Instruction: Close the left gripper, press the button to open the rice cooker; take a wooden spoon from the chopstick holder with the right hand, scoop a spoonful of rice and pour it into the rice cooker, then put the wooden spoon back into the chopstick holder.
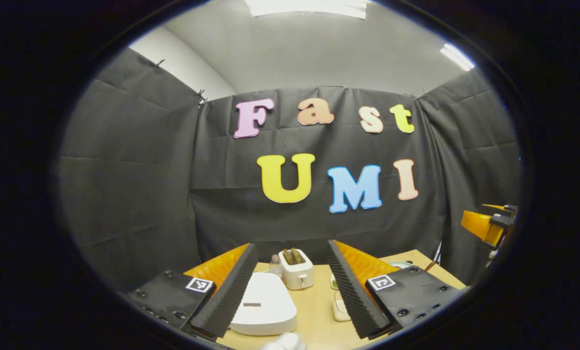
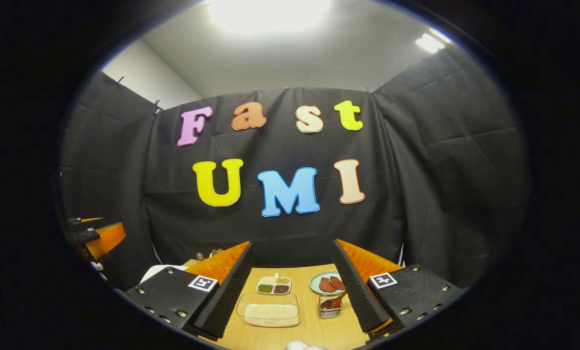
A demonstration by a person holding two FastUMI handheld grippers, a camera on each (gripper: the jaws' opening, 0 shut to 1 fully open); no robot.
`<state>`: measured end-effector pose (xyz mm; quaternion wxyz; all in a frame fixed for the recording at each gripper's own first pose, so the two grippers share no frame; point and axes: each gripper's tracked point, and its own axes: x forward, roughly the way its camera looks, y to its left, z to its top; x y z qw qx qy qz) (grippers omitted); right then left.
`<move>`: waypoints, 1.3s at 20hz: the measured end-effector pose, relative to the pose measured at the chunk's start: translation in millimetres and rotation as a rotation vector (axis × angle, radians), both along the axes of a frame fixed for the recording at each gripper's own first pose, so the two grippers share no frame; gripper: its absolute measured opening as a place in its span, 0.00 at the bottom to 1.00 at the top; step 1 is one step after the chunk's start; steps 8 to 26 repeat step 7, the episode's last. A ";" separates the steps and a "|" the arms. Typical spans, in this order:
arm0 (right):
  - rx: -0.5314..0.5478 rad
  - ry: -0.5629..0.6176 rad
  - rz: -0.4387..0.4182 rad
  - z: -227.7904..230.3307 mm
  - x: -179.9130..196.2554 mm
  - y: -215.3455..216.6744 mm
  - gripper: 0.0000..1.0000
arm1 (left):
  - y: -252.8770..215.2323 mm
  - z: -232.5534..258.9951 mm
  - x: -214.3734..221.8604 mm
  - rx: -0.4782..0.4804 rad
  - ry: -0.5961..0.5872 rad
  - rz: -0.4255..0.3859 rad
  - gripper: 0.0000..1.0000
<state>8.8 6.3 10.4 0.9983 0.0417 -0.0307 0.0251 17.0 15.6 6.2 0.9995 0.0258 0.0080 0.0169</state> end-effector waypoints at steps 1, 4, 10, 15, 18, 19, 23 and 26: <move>-0.002 0.001 -0.001 0.6 -0.1 0.2 0.98 | 0.8 0.6 -0.8 -0.001 -0.001 0.001 1.00; 0.000 0.000 0.003 0.4 0.7 0.3 0.98 | 0.5 1.3 -1.1 -0.002 -0.004 0.000 1.00; -0.002 -0.001 0.003 1.4 0.0 0.3 0.98 | 1.0 3.2 -1.0 -0.001 -0.008 0.001 1.00; -0.002 -0.001 0.003 1.4 0.0 0.3 0.98 | 1.0 3.2 -1.0 -0.001 -0.008 0.001 1.00; -0.002 -0.001 0.003 1.4 0.0 0.3 0.98 | 1.0 3.2 -1.0 -0.001 -0.008 0.001 1.00; -0.002 -0.001 0.003 1.4 0.0 0.3 0.98 | 1.0 3.2 -1.0 -0.001 -0.008 0.001 1.00; -0.002 -0.001 0.003 1.4 0.0 0.3 0.98 | 1.0 3.2 -1.0 -0.001 -0.008 0.001 1.00; -0.002 -0.001 0.003 1.4 0.0 0.3 0.98 | 1.0 3.2 -1.0 -0.001 -0.008 0.001 1.00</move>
